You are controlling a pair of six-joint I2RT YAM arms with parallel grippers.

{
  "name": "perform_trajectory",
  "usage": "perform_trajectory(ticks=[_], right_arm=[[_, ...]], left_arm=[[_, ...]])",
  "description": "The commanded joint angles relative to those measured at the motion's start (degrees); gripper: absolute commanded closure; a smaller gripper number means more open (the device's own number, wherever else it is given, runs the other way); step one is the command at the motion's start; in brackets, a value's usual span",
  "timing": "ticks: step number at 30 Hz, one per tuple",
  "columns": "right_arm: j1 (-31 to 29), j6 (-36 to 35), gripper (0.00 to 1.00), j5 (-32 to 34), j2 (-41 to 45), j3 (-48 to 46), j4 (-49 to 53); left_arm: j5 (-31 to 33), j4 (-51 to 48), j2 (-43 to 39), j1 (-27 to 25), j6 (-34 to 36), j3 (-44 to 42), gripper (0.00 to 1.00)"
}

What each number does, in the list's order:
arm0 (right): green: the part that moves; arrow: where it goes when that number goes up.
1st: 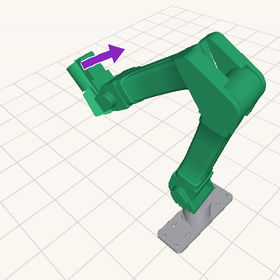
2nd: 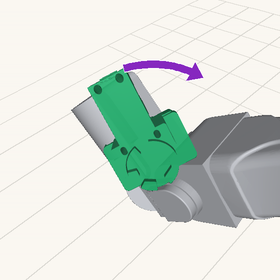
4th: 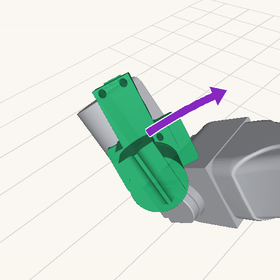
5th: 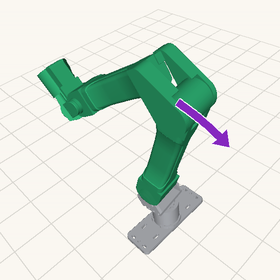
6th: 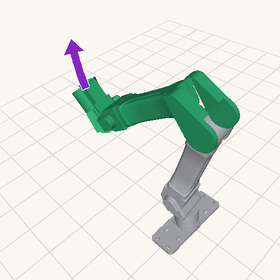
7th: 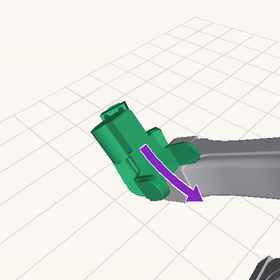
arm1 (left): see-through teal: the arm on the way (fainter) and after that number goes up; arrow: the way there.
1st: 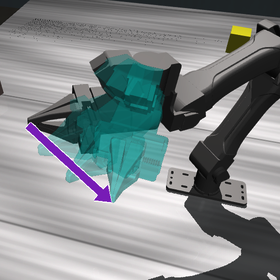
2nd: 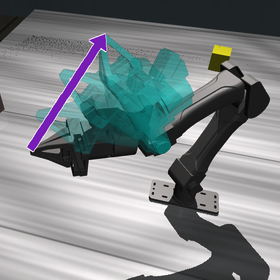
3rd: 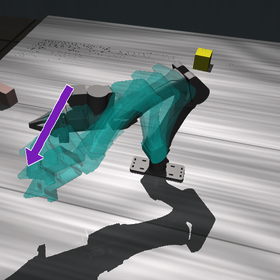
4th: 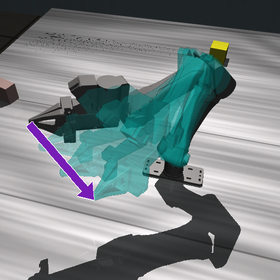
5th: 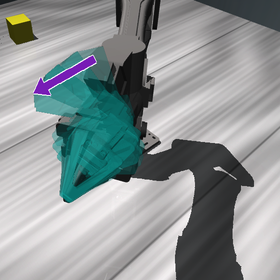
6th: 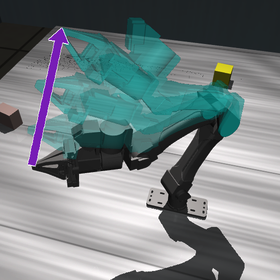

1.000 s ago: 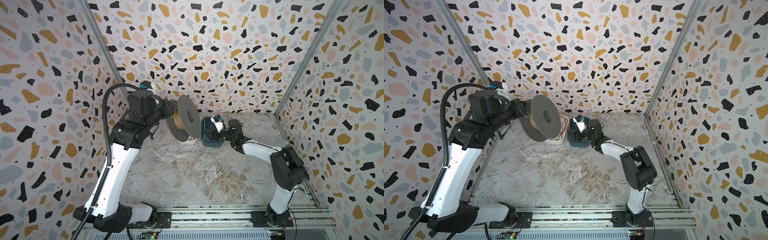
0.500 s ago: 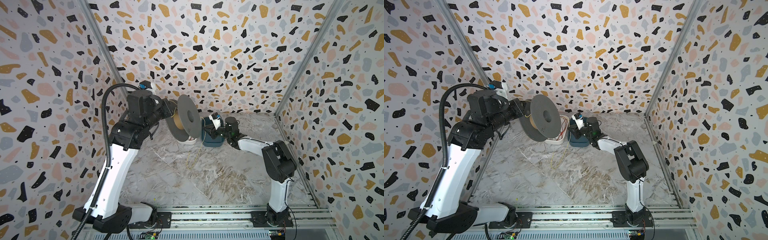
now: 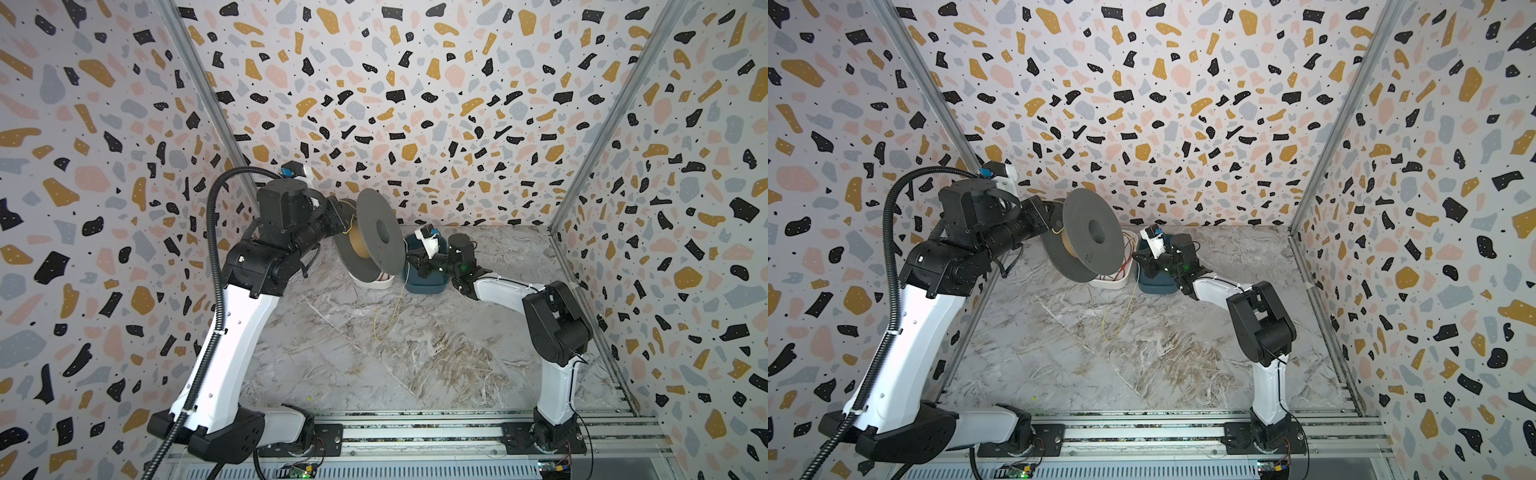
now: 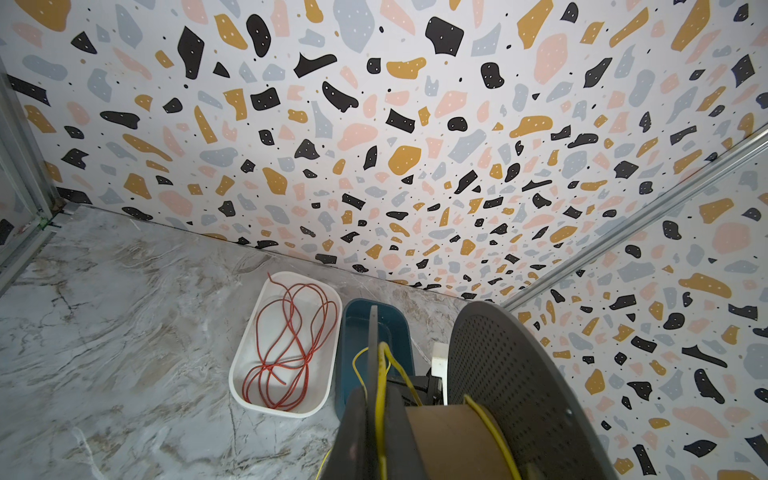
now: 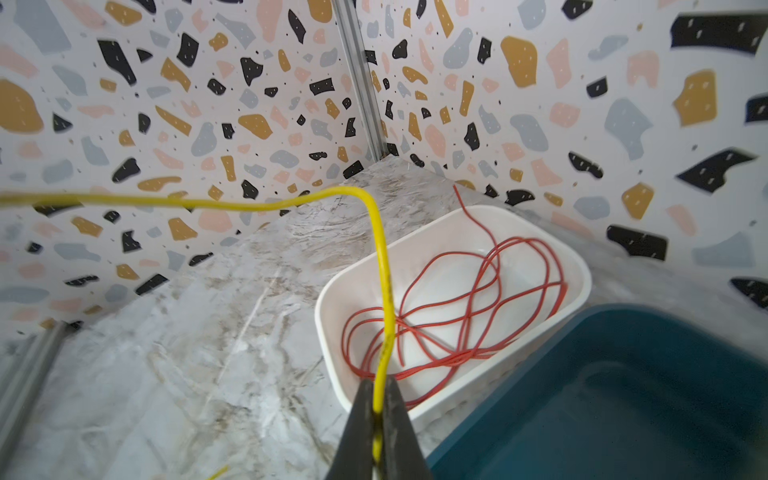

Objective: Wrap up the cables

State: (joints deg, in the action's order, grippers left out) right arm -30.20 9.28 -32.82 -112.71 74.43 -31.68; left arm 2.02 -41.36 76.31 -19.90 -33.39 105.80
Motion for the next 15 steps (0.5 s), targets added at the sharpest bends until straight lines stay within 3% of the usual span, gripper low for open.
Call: perform_trajectory(ticks=[1,6,10,15], right_arm=[[-0.39,-0.02,1.0,-0.08,0.74,1.23,-1.06],[-1.06,-2.23,1.0,3.62,3.96,-1.27,1.93],[-4.12,-8.73,1.0,10.0,8.83,-5.67,6.17],[-9.9,-18.56,1.0,21.28,16.43,-10.68,11.16]], left_arm=[[-0.48,7.88,-1.34,0.17,-1.5,-0.08,1.0],[1.8,8.32,-0.78,0.24,-1.12,-0.24,1.0],[6.17,8.82,0.11,0.82,-0.74,-0.16,1.0],[18.76,9.01,1.38,0.79,0.42,-0.8,1.0]])
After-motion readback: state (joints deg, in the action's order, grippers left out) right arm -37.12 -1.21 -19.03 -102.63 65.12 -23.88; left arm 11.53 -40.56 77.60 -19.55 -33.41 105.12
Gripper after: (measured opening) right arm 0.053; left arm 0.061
